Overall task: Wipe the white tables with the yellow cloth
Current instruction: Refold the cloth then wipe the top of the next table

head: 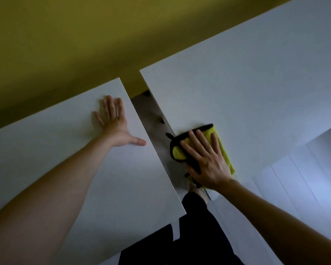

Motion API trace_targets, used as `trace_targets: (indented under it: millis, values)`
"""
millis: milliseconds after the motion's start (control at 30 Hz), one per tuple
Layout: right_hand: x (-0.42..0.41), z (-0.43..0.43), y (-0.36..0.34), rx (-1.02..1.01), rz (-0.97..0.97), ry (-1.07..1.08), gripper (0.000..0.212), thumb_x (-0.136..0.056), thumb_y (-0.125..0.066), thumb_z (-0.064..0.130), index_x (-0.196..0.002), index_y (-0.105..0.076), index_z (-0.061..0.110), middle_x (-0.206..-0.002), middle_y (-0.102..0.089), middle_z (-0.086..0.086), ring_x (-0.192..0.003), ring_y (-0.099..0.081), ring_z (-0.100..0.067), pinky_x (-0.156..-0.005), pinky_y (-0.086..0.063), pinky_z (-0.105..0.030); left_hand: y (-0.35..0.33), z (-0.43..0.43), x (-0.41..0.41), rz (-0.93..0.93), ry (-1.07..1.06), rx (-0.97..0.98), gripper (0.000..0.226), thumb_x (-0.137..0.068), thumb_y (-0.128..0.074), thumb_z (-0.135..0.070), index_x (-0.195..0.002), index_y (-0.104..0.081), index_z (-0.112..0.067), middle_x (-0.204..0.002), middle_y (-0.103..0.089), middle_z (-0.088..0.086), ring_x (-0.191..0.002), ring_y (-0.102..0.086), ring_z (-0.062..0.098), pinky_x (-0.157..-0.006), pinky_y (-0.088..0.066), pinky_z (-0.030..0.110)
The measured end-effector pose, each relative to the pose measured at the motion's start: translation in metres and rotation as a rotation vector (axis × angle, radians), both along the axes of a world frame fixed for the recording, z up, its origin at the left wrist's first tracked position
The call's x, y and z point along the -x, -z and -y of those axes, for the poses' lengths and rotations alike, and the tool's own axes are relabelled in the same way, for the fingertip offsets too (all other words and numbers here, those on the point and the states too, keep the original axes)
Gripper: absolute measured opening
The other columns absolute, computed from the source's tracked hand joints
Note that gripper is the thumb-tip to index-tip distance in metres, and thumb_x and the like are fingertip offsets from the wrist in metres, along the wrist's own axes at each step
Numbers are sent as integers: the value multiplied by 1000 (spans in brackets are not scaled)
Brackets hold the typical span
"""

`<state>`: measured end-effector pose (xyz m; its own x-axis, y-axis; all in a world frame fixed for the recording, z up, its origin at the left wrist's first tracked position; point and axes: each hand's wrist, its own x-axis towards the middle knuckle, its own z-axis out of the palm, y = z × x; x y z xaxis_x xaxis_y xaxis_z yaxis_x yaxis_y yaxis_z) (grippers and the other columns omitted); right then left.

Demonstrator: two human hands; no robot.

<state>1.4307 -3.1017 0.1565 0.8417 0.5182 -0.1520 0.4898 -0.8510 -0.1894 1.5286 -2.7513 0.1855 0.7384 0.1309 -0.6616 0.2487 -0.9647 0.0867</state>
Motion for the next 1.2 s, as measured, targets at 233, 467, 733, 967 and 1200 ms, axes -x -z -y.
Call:
trace_targets:
  millis: [233,467,733,967,1200]
  values:
    - [-69,-37,9,48,-14,-8,84,-101,-47,66,-172,-9,43,-183,-1,0,-169,4,-29,-129,-2,-72,-8,33,65,291,14,-27,114,-81,-82,-71,-170,-24,-30,-181,-5,10,-168,-1,28,-130,-19,63]
    - [-104,-70,16,-12,8,56,79,-101,-35,65,-173,-13,40,-182,-5,-6,-168,4,-32,-129,0,-71,-9,86,146,91,136,-134,164,-58,-72,-98,-168,25,-26,-176,32,12,-164,26,37,-132,-6,62]
    - [68,23,8,-52,1,54,78,-104,-44,59,-173,-14,40,-183,-2,-2,-168,8,-29,-131,-1,-68,-17,103,151,49,50,-161,175,-49,-88,-88,-169,22,-25,-177,30,13,-165,24,37,-131,-13,68]
    - [82,44,12,-57,2,33,76,-105,-43,60,-172,-13,43,-183,-3,2,-169,5,-27,-132,-1,-66,-23,112,151,24,77,-194,169,-57,-89,-84,-171,17,-19,-178,24,15,-166,18,39,-132,-18,65]
    - [-18,154,18,-2,12,353,80,-104,-48,59,-171,-7,49,-183,-3,4,-169,1,-25,-132,-3,-65,-35,120,119,39,21,-194,123,-65,-81,-86,-156,-38,-16,-159,-36,17,-151,-39,38,-116,-45,52]
